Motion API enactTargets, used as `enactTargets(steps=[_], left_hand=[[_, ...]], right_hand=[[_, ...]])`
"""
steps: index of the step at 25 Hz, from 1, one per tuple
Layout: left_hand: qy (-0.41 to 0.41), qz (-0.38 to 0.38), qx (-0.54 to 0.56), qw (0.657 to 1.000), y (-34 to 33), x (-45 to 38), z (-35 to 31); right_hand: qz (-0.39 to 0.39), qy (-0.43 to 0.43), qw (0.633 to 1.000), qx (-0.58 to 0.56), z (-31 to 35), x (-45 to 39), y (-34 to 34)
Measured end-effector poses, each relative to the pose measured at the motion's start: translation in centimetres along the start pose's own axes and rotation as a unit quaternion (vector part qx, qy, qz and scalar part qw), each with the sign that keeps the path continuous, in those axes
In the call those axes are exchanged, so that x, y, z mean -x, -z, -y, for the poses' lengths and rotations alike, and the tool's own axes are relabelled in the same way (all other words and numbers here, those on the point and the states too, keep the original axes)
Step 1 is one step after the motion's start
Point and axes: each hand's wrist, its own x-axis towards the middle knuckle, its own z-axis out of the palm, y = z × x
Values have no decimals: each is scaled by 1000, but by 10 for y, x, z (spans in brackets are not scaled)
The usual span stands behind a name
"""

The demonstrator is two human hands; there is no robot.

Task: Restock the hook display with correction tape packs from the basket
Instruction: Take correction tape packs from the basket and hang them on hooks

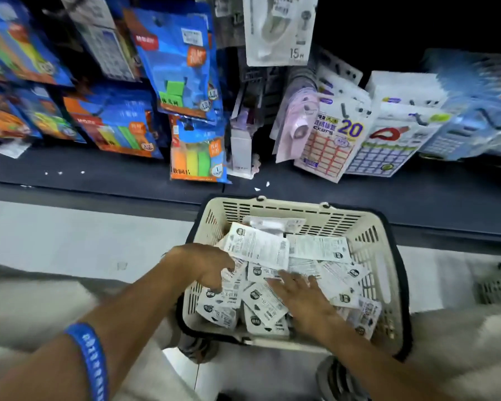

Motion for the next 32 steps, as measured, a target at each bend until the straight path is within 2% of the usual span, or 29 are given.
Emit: enactTargets(steps=[5, 8, 10, 12, 15, 17, 19, 21, 23, 25, 27, 28, 29, 30, 32], left_hand=[[-19, -106, 41, 993, 21, -4, 2], [-43, -107, 61, 992, 26, -9, -3], [-45, -99, 58, 992, 28, -11, -1], [-36, -90, 55, 994, 29, -14, 3], [-21, -84, 68, 994, 31, -15, 8], [-19, -85, 81, 993, 32, -14, 9], [-25, -92, 81, 992, 35, -13, 9], [-19, -116, 78, 990, 39, -10, 9], [12, -159, 83, 984, 46, -9, 9], [53, -219, 129, 966, 54, -6, 8], [40, -249, 311, 916, 61, -2, 9], [0, -239, 445, 863, 64, 1, 10], [-49, -220, 565, 794, 67, 6, 9], [-91, -204, 647, 729, 69, 10, 7], [-145, -208, 730, 634, 74, 17, 2]], right_hand=[[-64, 0, 998, 9, 1, -27, 12], [-125, -74, 989, 5, -5, -47, 20], [-104, -102, 989, -3, -11, -65, 28], [-72, -98, 992, -24, -16, -75, 33], [-81, -98, 991, 41, -12, -80, 34], [-94, -96, 990, 41, -10, -82, 42], [-87, -77, 993, -18, -23, -78, 64], [-59, -65, 985, -149, -47, -63, 94], [-48, -71, 929, -360, -66, -39, 124], [-44, -53, 861, -504, -75, -21, 148], [-36, -11, 827, -561, -79, -9, 170], [-33, 5, 807, -590, -79, -5, 178], [-32, 14, 778, -627, -80, 0, 184], [-29, 20, 742, -669, -81, 4, 189], [-11, 52, 687, -725, -78, 14, 198]])
